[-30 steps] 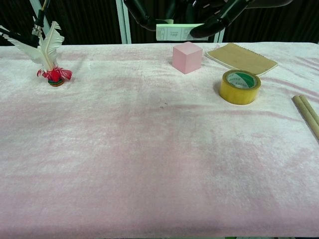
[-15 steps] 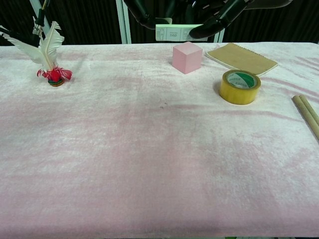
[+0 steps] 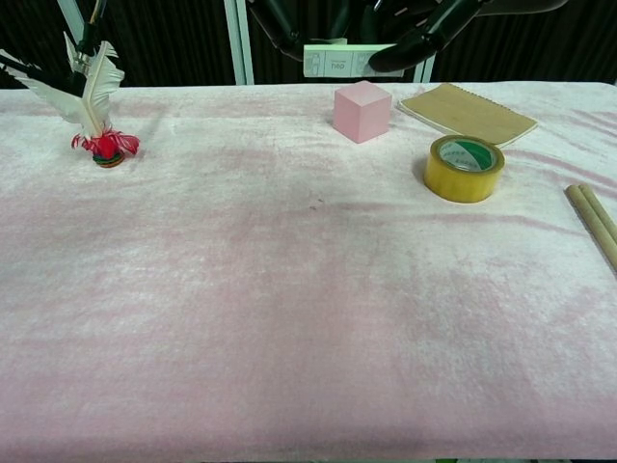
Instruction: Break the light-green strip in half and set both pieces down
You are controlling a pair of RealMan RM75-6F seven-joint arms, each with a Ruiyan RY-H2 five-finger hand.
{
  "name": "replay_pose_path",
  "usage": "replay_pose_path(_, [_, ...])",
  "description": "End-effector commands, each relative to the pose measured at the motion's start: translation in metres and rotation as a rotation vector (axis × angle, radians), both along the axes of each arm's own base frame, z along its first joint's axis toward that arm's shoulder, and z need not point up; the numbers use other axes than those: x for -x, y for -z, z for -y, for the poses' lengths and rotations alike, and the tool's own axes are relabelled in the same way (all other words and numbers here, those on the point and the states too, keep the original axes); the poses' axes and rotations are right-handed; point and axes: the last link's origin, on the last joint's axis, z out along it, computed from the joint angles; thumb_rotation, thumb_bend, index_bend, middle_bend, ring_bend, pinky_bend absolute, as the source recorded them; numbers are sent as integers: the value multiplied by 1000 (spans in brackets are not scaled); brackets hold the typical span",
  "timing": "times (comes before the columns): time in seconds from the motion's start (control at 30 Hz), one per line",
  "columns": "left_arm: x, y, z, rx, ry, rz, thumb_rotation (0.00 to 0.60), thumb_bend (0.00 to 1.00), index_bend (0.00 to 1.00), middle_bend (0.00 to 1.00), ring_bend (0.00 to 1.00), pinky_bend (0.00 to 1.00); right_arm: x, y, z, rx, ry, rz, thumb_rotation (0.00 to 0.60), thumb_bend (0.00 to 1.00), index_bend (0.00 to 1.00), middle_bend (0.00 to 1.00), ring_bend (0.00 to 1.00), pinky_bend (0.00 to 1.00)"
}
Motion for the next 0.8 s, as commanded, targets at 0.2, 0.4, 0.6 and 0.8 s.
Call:
replay_pose_path(0.2, [8, -3, -3, -28, -2, -22, 600, 505, 650, 206, 0, 0, 9, -5, 1, 11, 17, -16, 600, 610, 723, 0, 0, 46])
replay_pose_path(0.4, [14, -8, -7, -48, -9, -28, 600, 505, 652, 206, 0, 0, 14, -8, 1, 13, 28, -23, 600, 610, 768, 0, 0, 46])
replay_pose_path(0.6, [29, -18, -10, -73, -26, -56, 600, 506, 654, 205, 0, 0, 24, -12, 0, 17, 48, -42, 600, 610, 778, 0, 0, 46])
replay_pose_path(0.8, [49, -30, -14, -102, -55, -87, 600, 506, 654, 204, 0, 0, 39, -14, 2, 26, 82, -55, 600, 611, 781, 0, 0, 46])
